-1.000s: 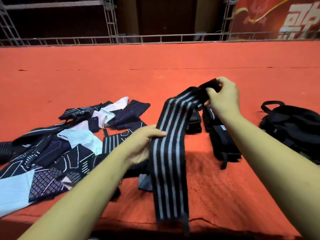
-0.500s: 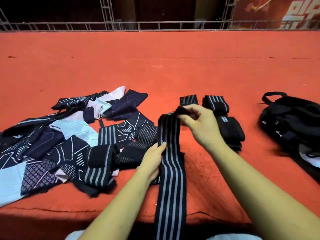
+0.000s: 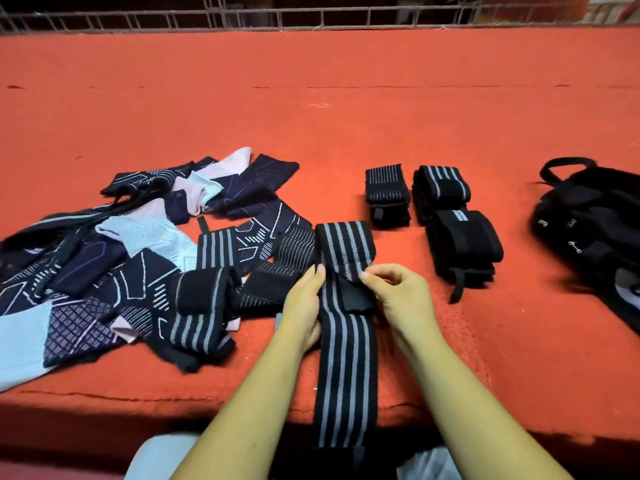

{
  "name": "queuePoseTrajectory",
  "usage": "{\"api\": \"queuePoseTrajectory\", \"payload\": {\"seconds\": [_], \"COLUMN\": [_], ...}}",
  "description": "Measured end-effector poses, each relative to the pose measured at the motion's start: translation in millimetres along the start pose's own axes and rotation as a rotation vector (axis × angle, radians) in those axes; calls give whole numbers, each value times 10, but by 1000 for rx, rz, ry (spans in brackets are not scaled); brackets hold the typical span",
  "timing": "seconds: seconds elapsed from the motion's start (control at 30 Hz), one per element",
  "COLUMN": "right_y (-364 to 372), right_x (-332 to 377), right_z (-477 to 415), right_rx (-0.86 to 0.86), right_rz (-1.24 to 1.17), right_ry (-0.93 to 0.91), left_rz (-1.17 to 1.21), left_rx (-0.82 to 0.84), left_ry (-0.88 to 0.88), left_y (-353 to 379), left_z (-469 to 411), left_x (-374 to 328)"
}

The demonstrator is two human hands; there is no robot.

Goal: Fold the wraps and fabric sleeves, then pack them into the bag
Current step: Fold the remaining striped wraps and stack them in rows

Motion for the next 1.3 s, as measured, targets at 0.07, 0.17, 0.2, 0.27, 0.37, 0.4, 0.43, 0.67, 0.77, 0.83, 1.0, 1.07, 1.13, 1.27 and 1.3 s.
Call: {"api": "queuePoseTrajectory", "payload": {"seconds": [0.07, 0.17, 0.2, 0.27, 0.37, 0.4, 0.43, 0.67, 0.77, 0.83, 1.0, 1.07, 1.13, 1.27, 1.3], "right_y": [23, 92, 106, 127, 179, 200, 219, 258, 247, 241, 180, 116, 68, 37, 36], "right_x": [17, 75, 93, 140, 131, 118, 100, 22, -20, -69, -10, 136, 289, 588, 654], "right_z": [-34, -90, -110, -130, -137, -128, -120, -131, -161, -170, -184, -277, -416, -565, -588], "right_rx": [37, 98, 95, 72, 45, 43, 36, -73, -123, -141, -106, -70, 10, 245, 269], "right_rz": [-87, -79, -44, 14, 21, 22, 22, 94, 251, 362, 395, 330, 277, 437, 484], "right_ry": [66, 90, 83, 77, 97, 107, 113, 74, -17, -45, -95, -56, -27, -92, -128], "left_rz": [14, 67, 95, 144, 168, 169, 170, 178, 142, 100, -140, -211, -295, -354, -366], "left_rx": [-1, -2, 1, -7, -25, -33, -32, -13, 10, 19, 147, 187, 238, 297, 296], "left_ry": [-1, -12, -22, -37, -45, -50, -54, -68, -36, -28, 123, 156, 150, 96, 95], "left_y": [3, 19, 19, 8, -13, -13, -11, -2, -20, -20, -70, -88, -70, -62, -64], "left_z": [6, 23, 20, 20, 13, 20, 23, 39, 17, 20, -34, -40, -29, -31, -30], "left_x": [-3, -1, 9, 20, 21, 17, 15, 20, 24, 18, 62, 74, 71, 75, 74]}}
Point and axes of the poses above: each hand's wrist, its own z-axis away from the middle knuckle, its own y-axis out of the palm, x = y × z, the point moved 3 cm from there along -z, towards the middle knuckle, and after that the axes turned 10 degrees about z, right-handed, at the moved point
